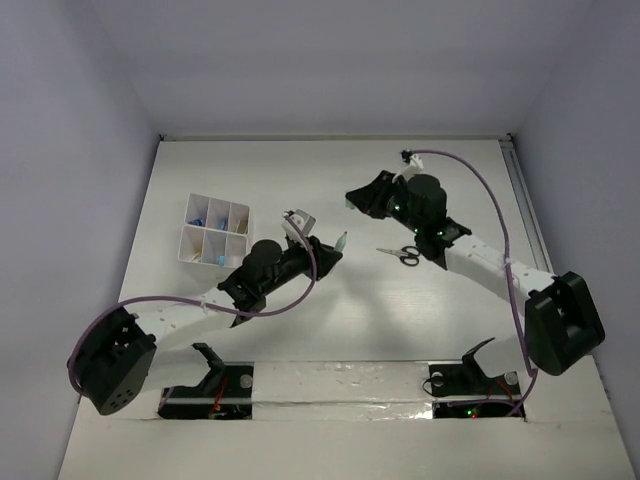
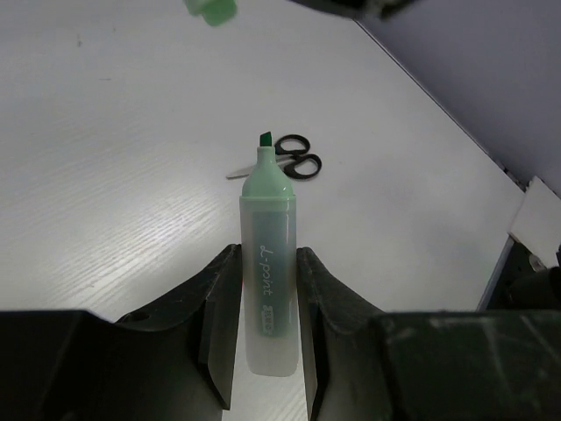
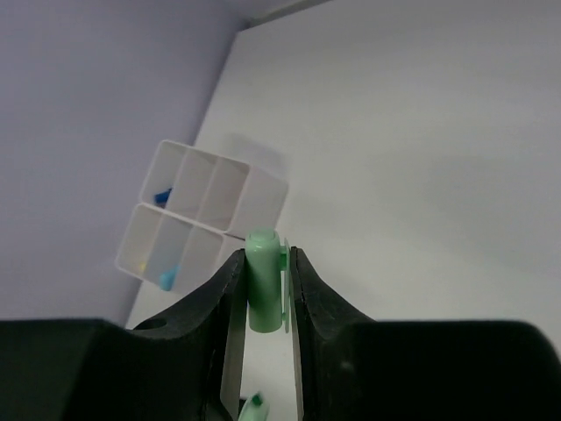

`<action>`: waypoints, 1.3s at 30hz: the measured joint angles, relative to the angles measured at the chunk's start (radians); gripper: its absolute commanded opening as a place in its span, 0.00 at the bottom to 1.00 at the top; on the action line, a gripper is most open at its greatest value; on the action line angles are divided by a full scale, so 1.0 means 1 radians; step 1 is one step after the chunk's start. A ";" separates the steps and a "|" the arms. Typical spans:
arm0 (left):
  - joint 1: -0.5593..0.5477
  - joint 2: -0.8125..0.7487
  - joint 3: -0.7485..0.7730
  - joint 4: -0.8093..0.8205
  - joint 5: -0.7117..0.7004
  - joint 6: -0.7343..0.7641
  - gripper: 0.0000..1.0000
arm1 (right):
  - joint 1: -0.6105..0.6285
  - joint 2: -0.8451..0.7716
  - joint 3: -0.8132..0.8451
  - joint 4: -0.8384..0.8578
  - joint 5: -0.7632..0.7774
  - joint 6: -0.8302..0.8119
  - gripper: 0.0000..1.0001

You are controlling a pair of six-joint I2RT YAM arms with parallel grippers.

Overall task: Sort the stationery into containers
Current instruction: Close the pen cap on the pen.

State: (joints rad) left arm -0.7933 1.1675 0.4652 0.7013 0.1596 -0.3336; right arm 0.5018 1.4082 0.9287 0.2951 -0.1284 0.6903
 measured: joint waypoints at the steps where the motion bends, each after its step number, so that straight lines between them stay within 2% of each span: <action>1: 0.018 0.002 -0.001 0.000 -0.004 -0.006 0.00 | 0.028 -0.001 -0.015 0.039 0.008 0.017 0.00; 6: 0.109 0.002 -0.030 0.008 -0.024 -0.044 0.00 | 0.125 0.051 -0.053 0.169 0.064 0.078 0.00; 13: 0.133 -0.008 -0.053 0.001 -0.056 -0.061 0.00 | 0.198 0.108 -0.053 0.238 0.131 0.093 0.00; 39: 0.134 -0.046 -0.065 0.005 -0.059 -0.066 0.00 | 0.222 0.143 -0.052 0.258 0.193 0.049 0.00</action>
State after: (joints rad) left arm -0.6594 1.1213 0.4004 0.7063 0.1005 -0.3996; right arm 0.7235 1.5513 0.8768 0.5529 0.0650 0.7391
